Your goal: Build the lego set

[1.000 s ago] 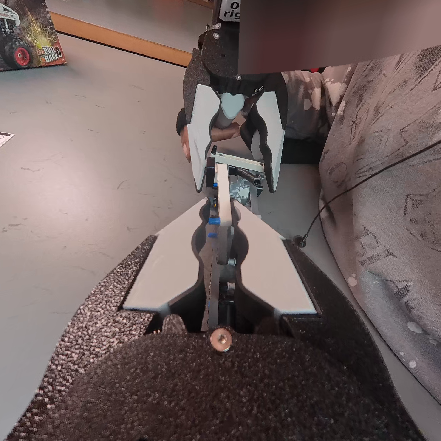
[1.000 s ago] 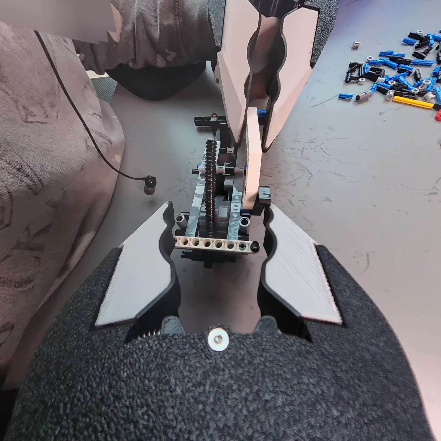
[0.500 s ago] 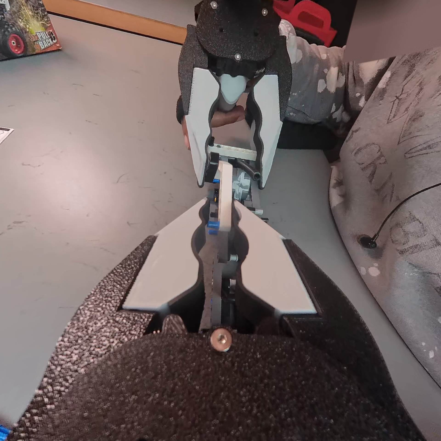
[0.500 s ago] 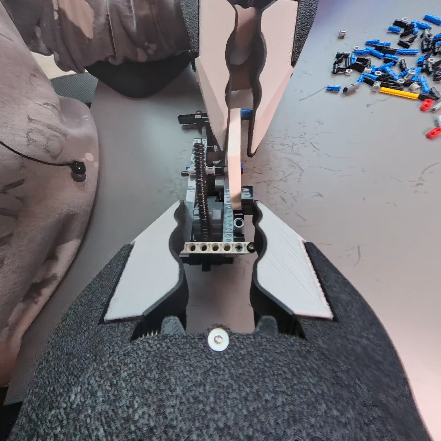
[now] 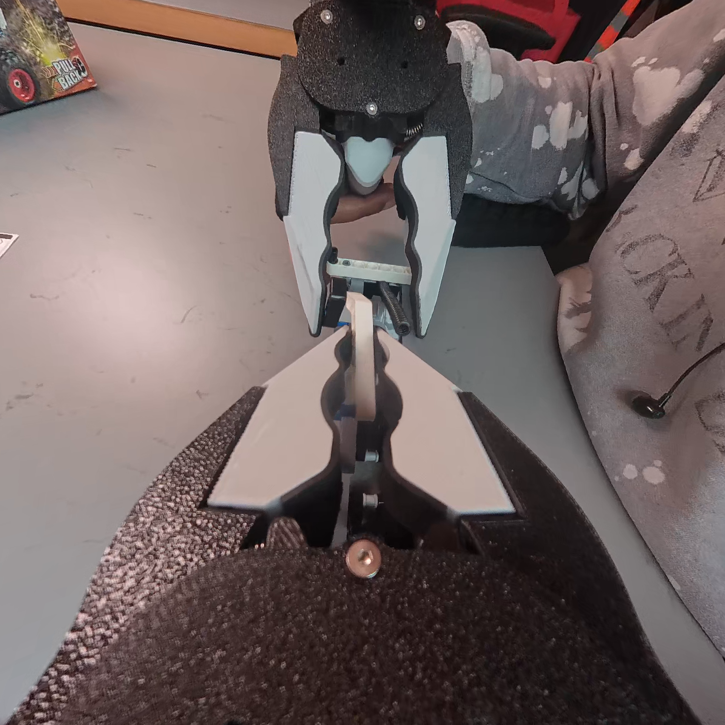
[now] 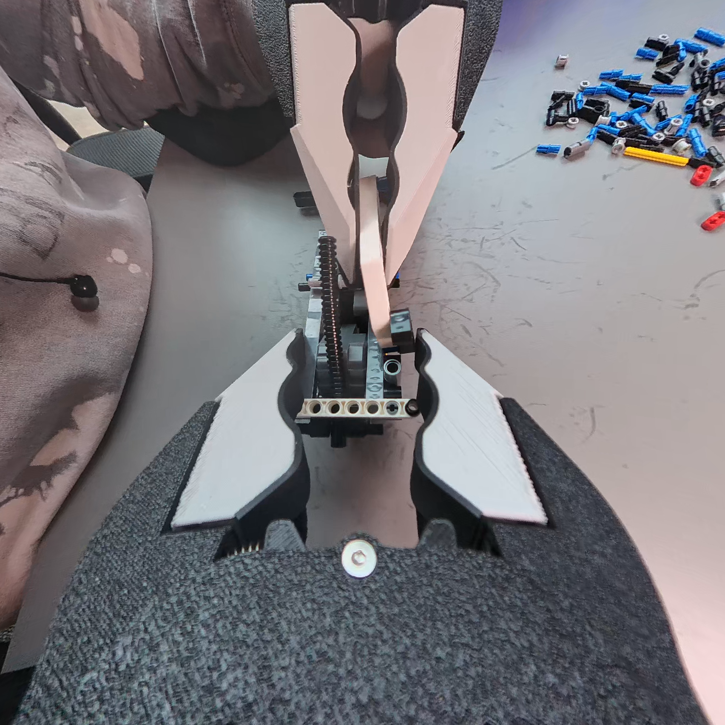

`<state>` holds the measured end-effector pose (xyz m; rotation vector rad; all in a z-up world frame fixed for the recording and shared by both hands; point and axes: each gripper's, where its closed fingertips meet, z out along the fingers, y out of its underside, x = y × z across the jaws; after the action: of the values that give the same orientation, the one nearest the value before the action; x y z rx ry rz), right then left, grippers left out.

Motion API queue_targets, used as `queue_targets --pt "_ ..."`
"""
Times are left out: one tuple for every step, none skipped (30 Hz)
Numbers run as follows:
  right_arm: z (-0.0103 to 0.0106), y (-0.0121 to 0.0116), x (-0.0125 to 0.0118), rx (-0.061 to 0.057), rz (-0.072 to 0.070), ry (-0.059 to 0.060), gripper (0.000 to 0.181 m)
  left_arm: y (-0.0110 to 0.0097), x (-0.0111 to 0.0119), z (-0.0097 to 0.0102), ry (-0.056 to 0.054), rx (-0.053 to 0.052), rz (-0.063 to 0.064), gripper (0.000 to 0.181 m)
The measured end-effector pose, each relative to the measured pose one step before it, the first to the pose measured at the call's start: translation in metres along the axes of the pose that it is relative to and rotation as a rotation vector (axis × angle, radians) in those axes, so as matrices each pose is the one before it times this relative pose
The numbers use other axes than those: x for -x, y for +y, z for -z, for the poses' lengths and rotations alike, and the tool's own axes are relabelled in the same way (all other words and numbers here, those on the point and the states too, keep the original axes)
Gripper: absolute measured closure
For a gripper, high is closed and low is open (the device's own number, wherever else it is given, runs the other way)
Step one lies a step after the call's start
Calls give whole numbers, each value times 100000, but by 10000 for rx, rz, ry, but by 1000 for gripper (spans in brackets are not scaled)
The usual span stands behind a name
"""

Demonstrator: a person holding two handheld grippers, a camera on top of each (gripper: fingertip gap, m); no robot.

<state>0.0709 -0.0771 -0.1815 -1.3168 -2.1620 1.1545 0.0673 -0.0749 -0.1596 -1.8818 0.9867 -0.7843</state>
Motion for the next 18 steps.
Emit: queue_targets --pt "3 -13 1 7 15 12 126 -36 -36 -23 -5 22 -15 173" --pt "-1 3 10 2 6 6 126 -31 -38 -16 -14 10 -23 173" --pt "-3 -6 1 -4 -6 2 126 -36 -30 -18 -5 1 -14 173" --pt "6 -3 -5 -8 -1 2 126 -34 -29 -21 7 -13 10 173" --pt "1 -5 -1 -5 -7 -1 126 -34 -16 -22 13 -20 21 172" --pt "4 1 -2 -1 -6 -2 126 -21 5 -2 8 -15 15 173" --pt "7 6 -4 3 -7 0 126 4 22 10 -6 -8 15 172" --pt "-8 -1 5 7 -16 -3 126 12 46 9 -12 -9 15 173" --pt "3 13 -2 0 -14 -5 126 -1 36 8 -13 -11 10 173" --pt "-7 0 -1 -5 -16 -8 126 -10 27 -7 -17 -16 5 172" --pt "3 6 -2 -6 -18 -9 126 -10 10 -7 -7 -16 9 172" --pt "1 -5 4 -5 -7 -6 126 -17 -7 -13 -6 -12 3 172" --pt "-2 -3 -9 1 -3 -2 126 -18 -3 -15 -16 -4 -12 172" --pt "4 -5 9 3 -1 1 126 -18 4 -4 -22 0 -23 172" --pt "-6 -4 -8 1 3 1 126 5 7 -3 -20 1 -21 172" --pt "-8 4 4 -3 -2 -2 126 1 2 -1 -13 -2 -9 173" --pt "5 -5 -4 -7 -8 -5 126 -5 4 0 -9 -6 0 173" --pt "-2 2 -5 -7 -6 -6 126 11 -7 5 2 -3 3 173"
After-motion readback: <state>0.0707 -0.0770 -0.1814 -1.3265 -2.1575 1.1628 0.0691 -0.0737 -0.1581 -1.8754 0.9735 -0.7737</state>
